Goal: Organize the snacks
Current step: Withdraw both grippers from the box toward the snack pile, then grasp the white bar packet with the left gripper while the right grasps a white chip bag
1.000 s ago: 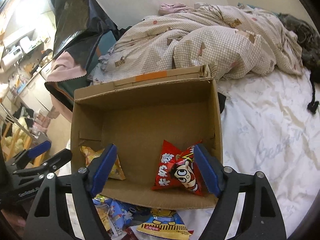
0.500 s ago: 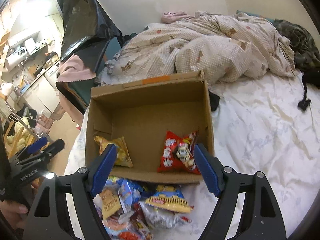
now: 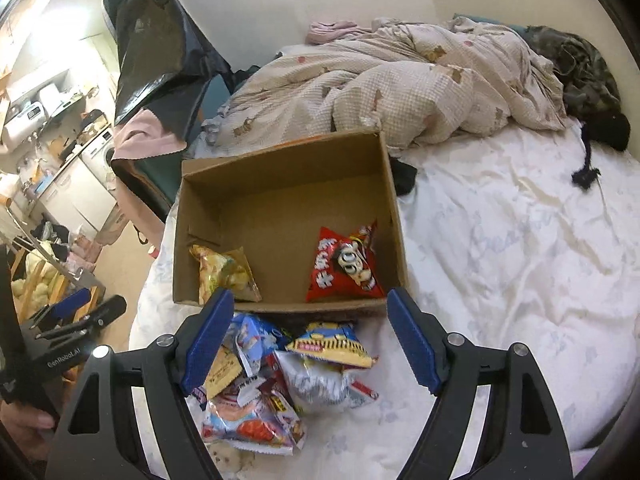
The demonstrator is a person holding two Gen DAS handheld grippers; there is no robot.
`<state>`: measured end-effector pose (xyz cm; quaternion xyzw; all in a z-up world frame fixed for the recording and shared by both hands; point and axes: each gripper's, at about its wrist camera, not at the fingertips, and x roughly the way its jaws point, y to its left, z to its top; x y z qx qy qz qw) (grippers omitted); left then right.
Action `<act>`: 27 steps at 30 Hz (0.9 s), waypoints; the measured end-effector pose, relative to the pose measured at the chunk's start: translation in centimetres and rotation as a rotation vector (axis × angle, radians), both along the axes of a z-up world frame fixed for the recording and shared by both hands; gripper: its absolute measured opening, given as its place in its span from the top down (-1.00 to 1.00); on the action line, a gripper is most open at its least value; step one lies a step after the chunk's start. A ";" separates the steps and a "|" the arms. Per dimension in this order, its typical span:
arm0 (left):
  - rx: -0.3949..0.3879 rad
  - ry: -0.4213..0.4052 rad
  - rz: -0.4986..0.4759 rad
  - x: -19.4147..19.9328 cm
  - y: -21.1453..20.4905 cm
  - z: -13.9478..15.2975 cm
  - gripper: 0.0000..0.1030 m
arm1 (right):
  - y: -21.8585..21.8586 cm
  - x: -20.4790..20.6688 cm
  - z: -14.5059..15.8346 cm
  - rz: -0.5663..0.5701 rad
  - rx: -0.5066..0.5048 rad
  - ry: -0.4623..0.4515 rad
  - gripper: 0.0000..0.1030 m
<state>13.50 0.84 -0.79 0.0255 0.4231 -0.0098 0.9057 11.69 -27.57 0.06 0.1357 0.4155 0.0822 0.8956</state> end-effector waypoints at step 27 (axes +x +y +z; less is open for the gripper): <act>-0.197 0.534 0.232 2.6 3.7 -11.5 -0.52 | -4.1 -0.4 -4.0 -0.142 0.204 0.176 -0.58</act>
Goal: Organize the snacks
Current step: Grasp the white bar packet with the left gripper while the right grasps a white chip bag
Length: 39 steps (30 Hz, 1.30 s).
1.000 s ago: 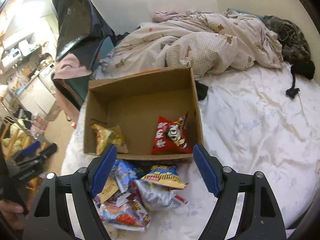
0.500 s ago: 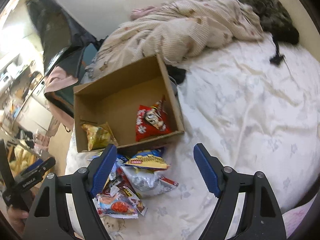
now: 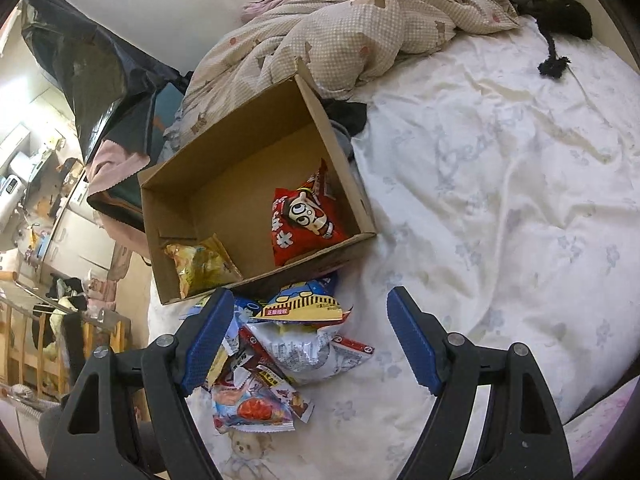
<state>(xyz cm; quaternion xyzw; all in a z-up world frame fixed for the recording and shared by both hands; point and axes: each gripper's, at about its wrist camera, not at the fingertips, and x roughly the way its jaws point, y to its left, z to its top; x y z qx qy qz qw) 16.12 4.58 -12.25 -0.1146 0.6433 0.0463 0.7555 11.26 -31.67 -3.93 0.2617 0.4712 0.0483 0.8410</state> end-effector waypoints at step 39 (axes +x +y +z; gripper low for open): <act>-0.044 -0.055 -0.110 -1.7 -2.0 3.4 0.73 | 7.3 3.9 -9.6 0.191 -0.121 0.339 -0.58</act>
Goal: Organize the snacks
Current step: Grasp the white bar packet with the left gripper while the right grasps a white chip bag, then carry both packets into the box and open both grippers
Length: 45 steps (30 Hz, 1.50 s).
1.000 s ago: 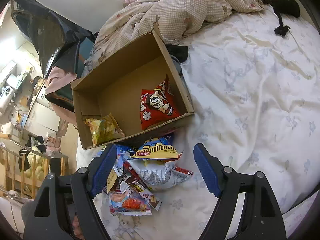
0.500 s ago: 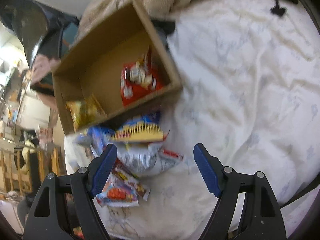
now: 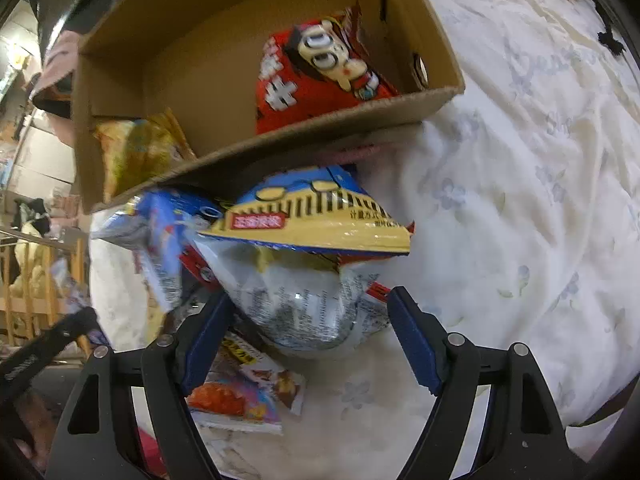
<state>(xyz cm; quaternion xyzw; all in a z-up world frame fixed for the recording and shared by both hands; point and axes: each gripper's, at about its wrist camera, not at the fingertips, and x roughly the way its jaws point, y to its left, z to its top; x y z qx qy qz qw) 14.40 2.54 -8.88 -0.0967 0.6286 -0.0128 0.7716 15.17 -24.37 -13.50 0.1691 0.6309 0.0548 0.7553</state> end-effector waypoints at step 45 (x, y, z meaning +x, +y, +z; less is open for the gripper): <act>0.151 -0.317 -0.006 0.1 0.0 6.7 0.73 | -4.3 -5.4 11.7 -0.080 0.190 -0.455 0.07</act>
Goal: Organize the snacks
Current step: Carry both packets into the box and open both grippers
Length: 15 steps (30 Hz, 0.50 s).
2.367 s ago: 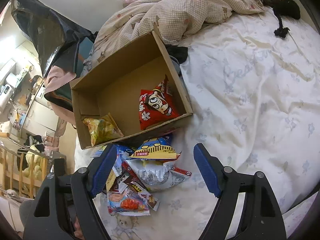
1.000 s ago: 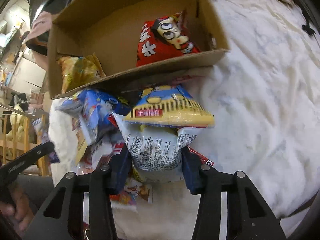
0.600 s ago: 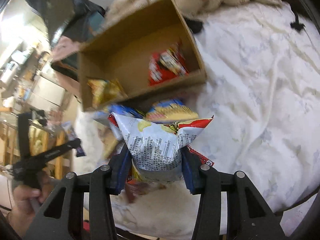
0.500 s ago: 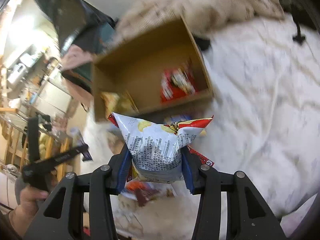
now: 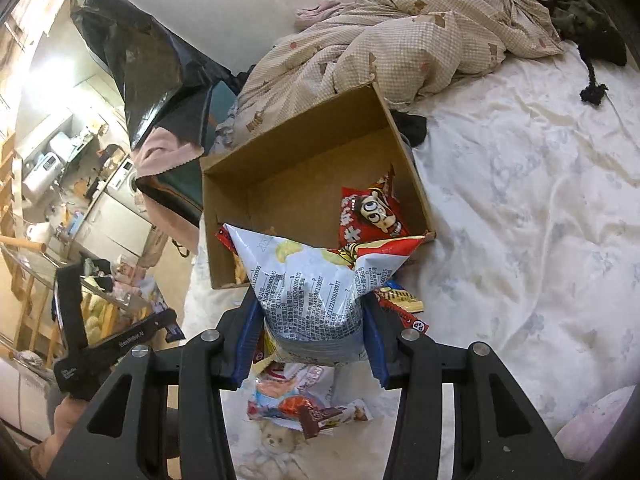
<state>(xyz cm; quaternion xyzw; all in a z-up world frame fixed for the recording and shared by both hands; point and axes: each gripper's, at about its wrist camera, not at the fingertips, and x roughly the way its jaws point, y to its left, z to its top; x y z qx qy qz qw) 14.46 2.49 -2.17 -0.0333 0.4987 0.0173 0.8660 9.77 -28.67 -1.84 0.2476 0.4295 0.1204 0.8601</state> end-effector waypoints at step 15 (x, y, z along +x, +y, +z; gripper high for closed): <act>-0.021 -0.020 -0.180 6.9 -6.1 2.1 0.73 | 1.3 8.7 1.4 0.063 -0.027 -0.003 0.07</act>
